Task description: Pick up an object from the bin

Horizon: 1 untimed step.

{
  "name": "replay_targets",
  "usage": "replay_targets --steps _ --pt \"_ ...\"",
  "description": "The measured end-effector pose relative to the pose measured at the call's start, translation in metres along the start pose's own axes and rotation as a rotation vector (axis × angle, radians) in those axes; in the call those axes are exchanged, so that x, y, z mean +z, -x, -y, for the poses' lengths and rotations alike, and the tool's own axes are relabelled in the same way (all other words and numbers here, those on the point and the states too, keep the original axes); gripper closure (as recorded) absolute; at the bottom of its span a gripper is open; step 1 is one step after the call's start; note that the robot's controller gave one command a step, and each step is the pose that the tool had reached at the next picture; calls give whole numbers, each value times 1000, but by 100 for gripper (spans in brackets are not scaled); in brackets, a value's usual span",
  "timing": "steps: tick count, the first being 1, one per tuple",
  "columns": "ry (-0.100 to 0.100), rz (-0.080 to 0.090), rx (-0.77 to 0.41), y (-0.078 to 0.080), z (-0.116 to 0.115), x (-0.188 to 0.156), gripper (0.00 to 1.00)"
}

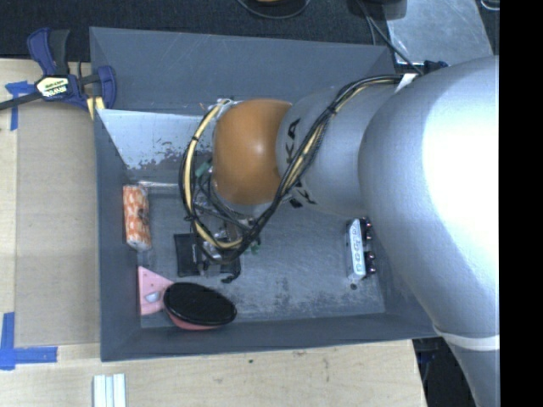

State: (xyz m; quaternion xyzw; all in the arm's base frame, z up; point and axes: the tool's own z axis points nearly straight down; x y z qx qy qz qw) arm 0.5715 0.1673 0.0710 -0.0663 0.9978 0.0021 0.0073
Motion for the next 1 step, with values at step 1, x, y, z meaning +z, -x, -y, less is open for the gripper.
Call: replay_targets --steps 1 --pt "-1 13 -51 10 37 -11 0"
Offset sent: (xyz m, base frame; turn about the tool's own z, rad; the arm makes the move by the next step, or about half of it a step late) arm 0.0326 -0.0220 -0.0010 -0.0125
